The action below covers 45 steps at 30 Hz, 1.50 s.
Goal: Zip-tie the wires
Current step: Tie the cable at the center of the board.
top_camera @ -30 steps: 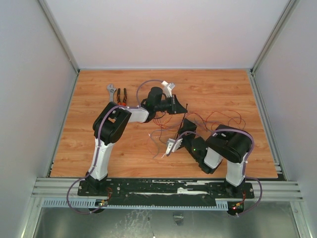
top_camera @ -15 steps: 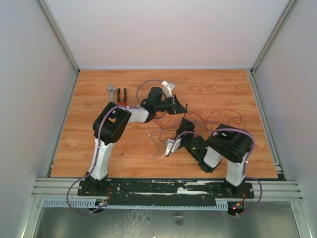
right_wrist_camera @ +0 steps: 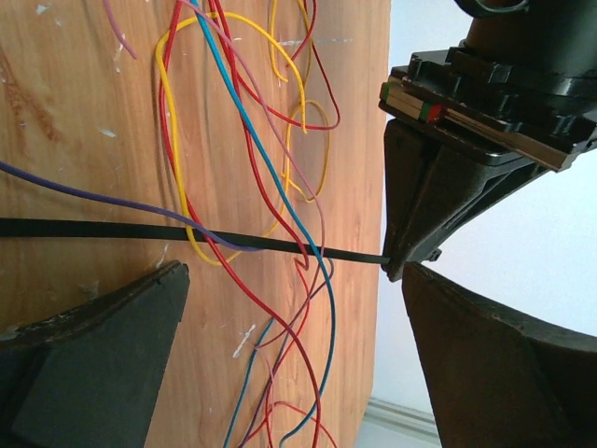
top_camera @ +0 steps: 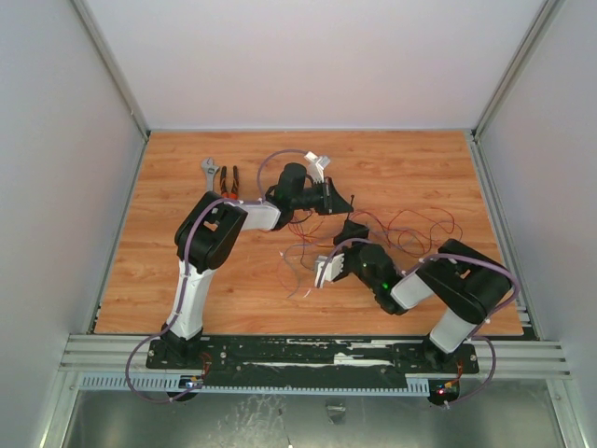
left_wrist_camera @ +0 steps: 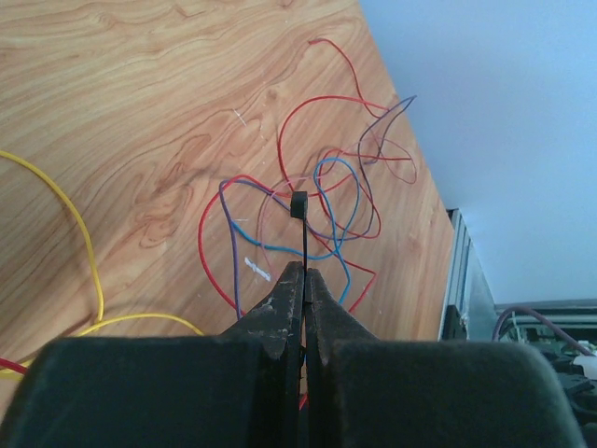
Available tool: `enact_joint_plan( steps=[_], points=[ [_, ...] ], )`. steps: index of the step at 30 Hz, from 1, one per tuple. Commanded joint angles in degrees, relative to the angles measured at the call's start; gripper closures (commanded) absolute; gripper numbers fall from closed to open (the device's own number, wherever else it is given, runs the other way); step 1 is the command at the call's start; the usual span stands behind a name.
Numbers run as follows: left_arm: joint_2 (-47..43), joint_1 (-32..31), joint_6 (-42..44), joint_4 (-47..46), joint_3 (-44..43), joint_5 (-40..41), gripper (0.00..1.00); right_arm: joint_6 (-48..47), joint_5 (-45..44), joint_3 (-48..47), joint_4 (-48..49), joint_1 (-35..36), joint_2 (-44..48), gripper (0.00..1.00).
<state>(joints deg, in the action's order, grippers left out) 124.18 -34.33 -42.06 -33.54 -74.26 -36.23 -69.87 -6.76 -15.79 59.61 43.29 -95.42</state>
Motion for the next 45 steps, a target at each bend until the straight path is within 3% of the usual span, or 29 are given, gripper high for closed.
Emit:
enact_joint_plan(
  steps=[1,14,45],
  points=[
    [-2.2,-0.2,0.0,-0.3,-1.6,-1.5,1.0,-1.6,1.2,-1.1,-3.2,-0.7,-0.2,0.01],
    [-1.9,-0.2,-0.1,0.0,-2.0,-1.6,1.0,-5.8,-0.7,-0.6,22.4,0.1,-14.4,0.01],
    [-0.9,-0.2,-0.5,0.3,-2.7,-1.9,1.0,-0.4,-3.7,2.1,19.1,8.0,-8.5,0.03]
  ],
)
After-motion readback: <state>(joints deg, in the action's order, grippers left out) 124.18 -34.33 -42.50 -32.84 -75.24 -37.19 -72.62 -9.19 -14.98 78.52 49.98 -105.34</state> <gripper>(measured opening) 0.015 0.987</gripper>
